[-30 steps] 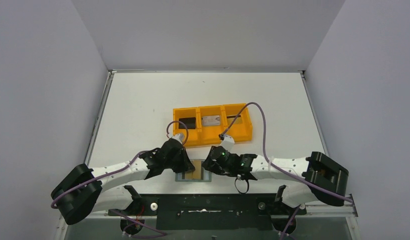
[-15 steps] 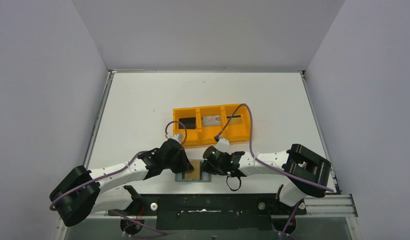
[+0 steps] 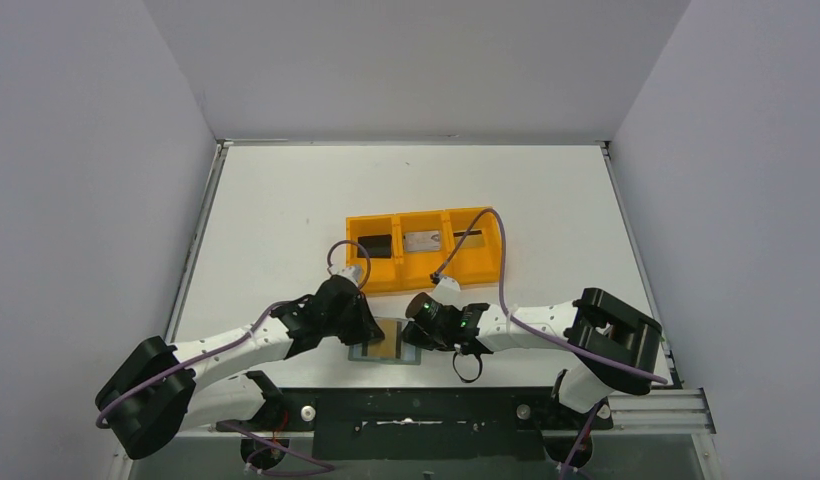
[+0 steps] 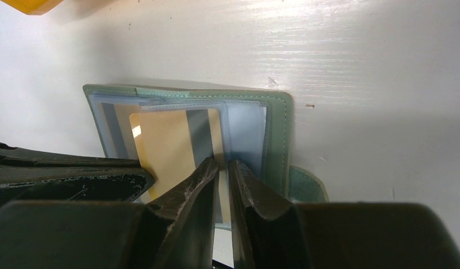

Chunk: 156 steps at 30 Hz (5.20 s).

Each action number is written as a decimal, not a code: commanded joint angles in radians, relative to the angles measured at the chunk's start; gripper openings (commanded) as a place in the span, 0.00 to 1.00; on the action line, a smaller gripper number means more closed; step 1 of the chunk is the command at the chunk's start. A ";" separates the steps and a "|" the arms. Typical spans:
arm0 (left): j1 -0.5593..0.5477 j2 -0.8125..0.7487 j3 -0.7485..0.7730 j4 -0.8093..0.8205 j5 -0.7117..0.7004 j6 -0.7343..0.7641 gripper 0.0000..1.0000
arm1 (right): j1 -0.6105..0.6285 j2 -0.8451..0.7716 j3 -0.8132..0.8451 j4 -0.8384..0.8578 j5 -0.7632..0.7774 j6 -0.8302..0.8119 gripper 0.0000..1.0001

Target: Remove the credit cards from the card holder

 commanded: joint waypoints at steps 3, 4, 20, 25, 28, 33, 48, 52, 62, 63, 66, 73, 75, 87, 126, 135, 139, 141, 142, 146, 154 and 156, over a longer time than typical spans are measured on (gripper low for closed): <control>0.017 -0.022 -0.014 0.110 0.076 0.021 0.09 | 0.003 0.043 -0.003 -0.099 0.028 -0.031 0.17; 0.017 -0.016 -0.022 0.138 0.098 0.014 0.10 | 0.003 0.043 -0.004 -0.090 0.025 -0.034 0.17; 0.038 -0.077 -0.033 0.028 0.014 0.000 0.00 | 0.002 0.032 0.018 -0.207 0.087 -0.002 0.13; 0.041 -0.086 -0.030 0.010 0.015 0.012 0.00 | 0.002 0.031 0.038 -0.231 0.104 -0.015 0.12; 0.042 -0.094 -0.024 -0.008 0.004 0.018 0.00 | 0.002 0.034 0.056 -0.255 0.115 -0.024 0.12; 0.044 -0.106 -0.017 -0.015 0.009 0.029 0.00 | 0.008 0.002 0.119 -0.275 0.116 -0.105 0.15; 0.049 -0.133 0.008 -0.044 0.030 0.039 0.00 | 0.055 0.088 0.275 -0.281 0.114 -0.175 0.21; 0.050 -0.129 -0.011 -0.001 0.051 0.028 0.00 | 0.042 0.093 0.212 -0.256 0.087 -0.150 0.22; 0.050 -0.060 -0.062 0.170 0.139 -0.037 0.12 | 0.029 0.095 0.077 -0.061 -0.015 -0.101 0.17; 0.050 -0.056 -0.062 0.171 0.139 -0.037 0.14 | 0.027 0.094 0.076 -0.065 -0.013 -0.100 0.17; 0.050 -0.043 -0.052 0.149 0.130 -0.030 0.13 | 0.024 0.086 0.070 -0.069 -0.007 -0.096 0.17; 0.050 -0.130 0.033 -0.045 -0.006 0.001 0.00 | 0.020 0.076 0.129 -0.246 0.085 -0.094 0.16; 0.052 -0.174 0.051 -0.084 -0.041 0.007 0.00 | 0.021 0.057 0.139 -0.280 0.110 -0.097 0.16; 0.063 -0.272 0.088 -0.207 -0.119 0.019 0.00 | 0.022 0.005 0.251 -0.267 0.101 -0.198 0.18; 0.104 -0.476 0.041 -0.101 0.010 0.051 0.00 | -0.069 -0.330 -0.138 0.276 0.005 -0.233 0.45; 0.271 -0.470 -0.119 0.268 0.404 -0.087 0.00 | -0.130 -0.452 -0.258 0.475 -0.105 -0.233 0.64; 0.317 -0.467 -0.166 0.405 0.490 -0.143 0.00 | -0.135 -0.445 -0.268 0.563 -0.181 -0.241 0.67; 0.322 -0.457 -0.165 0.430 0.521 -0.144 0.00 | -0.135 -0.434 -0.266 0.585 -0.202 -0.244 0.68; 0.322 -0.451 -0.164 0.437 0.533 -0.144 0.00 | -0.138 -0.425 -0.260 0.590 -0.212 -0.243 0.68; 0.322 -0.433 -0.166 0.473 0.569 -0.149 0.00 | -0.151 -0.373 -0.248 0.663 -0.293 -0.241 0.59; 0.322 -0.431 -0.180 0.500 0.571 -0.165 0.00 | -0.159 -0.327 -0.247 0.781 -0.402 -0.234 0.29; 0.323 -0.429 -0.182 0.502 0.571 -0.165 0.00 | -0.161 -0.327 -0.257 0.803 -0.409 -0.227 0.23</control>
